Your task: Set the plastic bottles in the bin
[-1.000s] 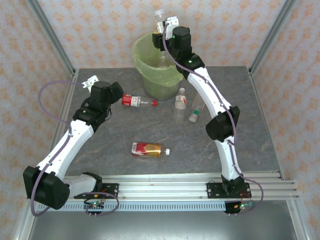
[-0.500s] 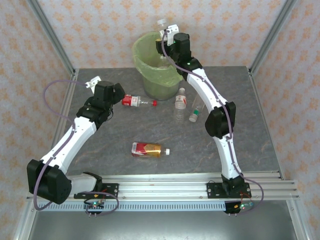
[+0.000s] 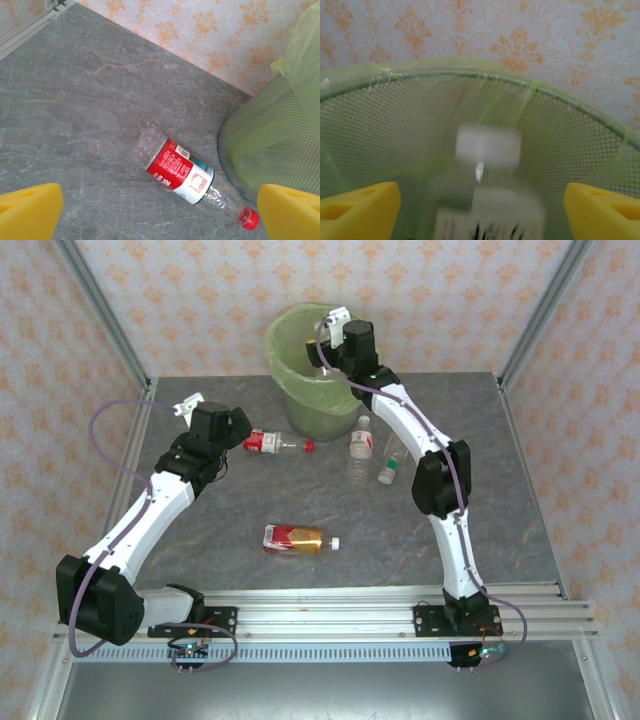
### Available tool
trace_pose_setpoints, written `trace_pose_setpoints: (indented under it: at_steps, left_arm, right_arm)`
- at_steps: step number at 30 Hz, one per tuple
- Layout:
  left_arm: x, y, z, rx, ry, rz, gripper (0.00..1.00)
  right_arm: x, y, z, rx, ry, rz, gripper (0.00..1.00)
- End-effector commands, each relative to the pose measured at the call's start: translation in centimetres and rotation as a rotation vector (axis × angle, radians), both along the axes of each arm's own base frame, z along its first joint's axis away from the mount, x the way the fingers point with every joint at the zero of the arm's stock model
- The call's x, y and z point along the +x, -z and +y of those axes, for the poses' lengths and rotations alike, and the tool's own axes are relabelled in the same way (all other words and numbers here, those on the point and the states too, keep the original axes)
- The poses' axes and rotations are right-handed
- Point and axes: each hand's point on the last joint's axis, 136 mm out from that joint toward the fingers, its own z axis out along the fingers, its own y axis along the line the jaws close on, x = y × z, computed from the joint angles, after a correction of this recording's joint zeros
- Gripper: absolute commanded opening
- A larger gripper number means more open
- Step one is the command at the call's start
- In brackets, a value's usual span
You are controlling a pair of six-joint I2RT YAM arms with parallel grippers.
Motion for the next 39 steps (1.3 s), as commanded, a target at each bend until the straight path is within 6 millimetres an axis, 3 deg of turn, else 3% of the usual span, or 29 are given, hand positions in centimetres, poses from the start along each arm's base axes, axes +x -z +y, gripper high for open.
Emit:
trace_pose_setpoints:
  at_steps: [1, 12, 16, 21, 27, 33, 39]
  left_arm:
    - [0.6, -0.6, 0.1, -0.022, -0.009, -0.018, 1.00]
    - [0.7, -0.4, -0.4, -0.044, 0.010, -0.008, 1.00]
    - [0.5, -0.1, -0.3, -0.040, 0.006, -0.001, 1.00]
    - [0.8, 0.7, -0.6, -0.061, 0.008, 0.007, 1.00]
    - [1.5, 1.6, -1.6, -0.101, 0.034, 0.024, 1.00]
    - [1.3, 2.0, -2.2, -0.083, 0.093, 0.052, 1.00]
    - [0.9, 2.7, -2.8, -0.064, 0.147, 0.085, 1.00]
  right_arm:
    - [-1.6, -4.5, -0.7, -0.004, -0.006, -0.083, 0.89]
    - [-3.3, -7.5, -0.6, 0.057, -0.048, -0.089, 0.91]
    - [-5.0, -7.7, -0.9, 0.020, -0.079, -0.090, 0.94]
    - [-7.5, -9.7, -2.0, 0.015, -0.090, -0.117, 1.00]
    - [-9.8, -11.7, -2.1, 0.023, -0.098, -0.116, 0.99]
    - [-12.2, -12.6, -3.6, 0.062, -0.059, -0.153, 0.99]
    - [-15.7, -10.9, -5.1, 0.117, -0.050, -0.164, 0.99]
